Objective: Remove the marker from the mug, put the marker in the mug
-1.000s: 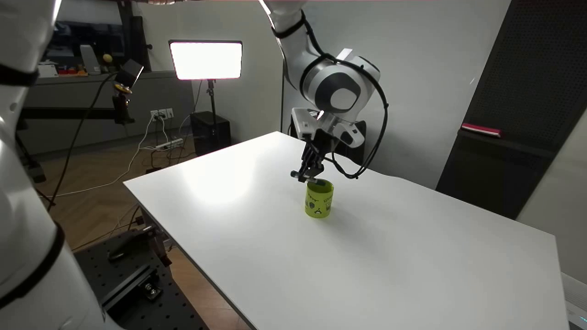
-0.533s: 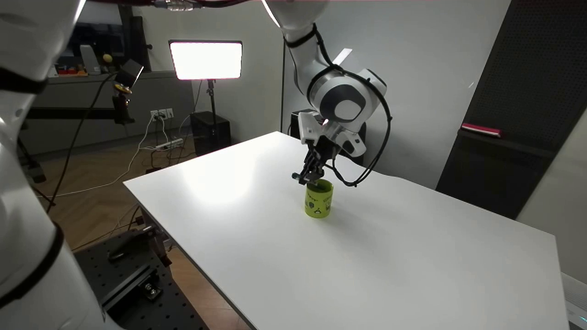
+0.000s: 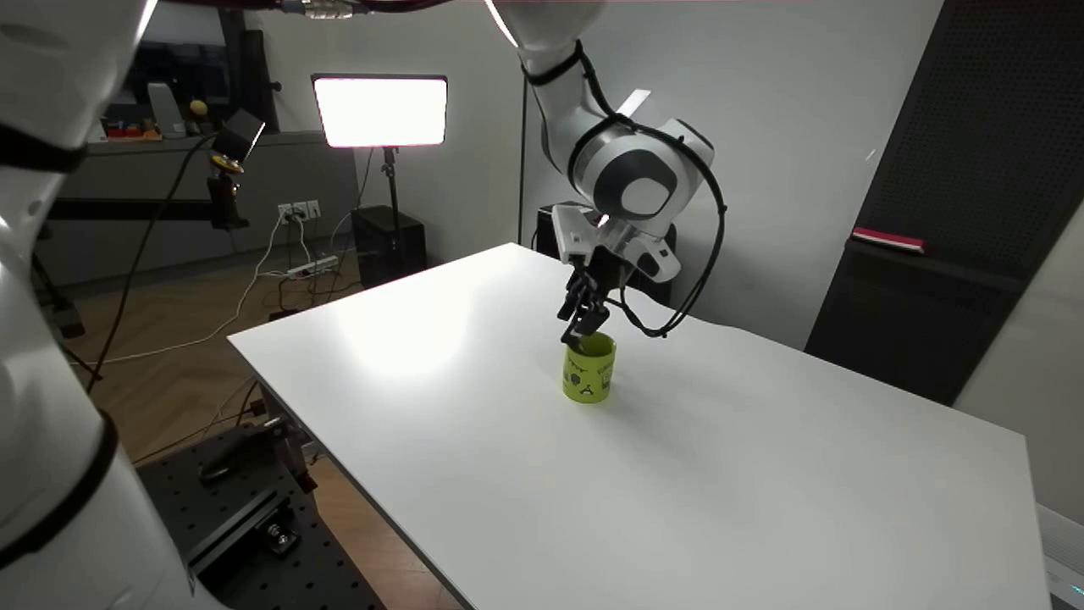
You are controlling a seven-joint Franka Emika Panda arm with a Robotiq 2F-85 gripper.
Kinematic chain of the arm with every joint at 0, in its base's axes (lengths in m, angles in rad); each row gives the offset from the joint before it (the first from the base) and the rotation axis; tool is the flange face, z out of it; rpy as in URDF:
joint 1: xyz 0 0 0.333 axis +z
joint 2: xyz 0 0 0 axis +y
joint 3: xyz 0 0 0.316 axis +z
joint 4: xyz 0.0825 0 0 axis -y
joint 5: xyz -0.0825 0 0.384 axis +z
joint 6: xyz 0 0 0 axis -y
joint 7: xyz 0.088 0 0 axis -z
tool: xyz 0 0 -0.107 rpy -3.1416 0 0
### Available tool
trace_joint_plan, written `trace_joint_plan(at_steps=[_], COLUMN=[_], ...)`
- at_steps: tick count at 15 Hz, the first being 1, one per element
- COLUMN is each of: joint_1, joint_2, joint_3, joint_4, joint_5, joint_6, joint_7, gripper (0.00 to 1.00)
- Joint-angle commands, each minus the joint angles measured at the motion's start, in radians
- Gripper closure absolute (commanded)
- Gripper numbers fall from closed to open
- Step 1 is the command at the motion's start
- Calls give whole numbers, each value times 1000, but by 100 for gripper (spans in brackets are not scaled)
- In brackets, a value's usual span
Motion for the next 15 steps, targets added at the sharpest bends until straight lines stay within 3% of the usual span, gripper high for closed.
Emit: trace_joint_plan(at_steps=[1,3,5,11,12,15], joint_1=[36,63,100,158,139,143], joint_2=[-92,-154,-235,-475,-379,-405], joint_3=[-16,-22,-24,56,51,61], joint_4=[-35,-64,-115,-332,-227,-251], joint_5=[-62,-119,-203,-321,-287,-290], joint_6=[4,17,46,161,112,116], joint_7=[21,29,34,-104,-72,-73], gripper=[6,0,0,0,0,0])
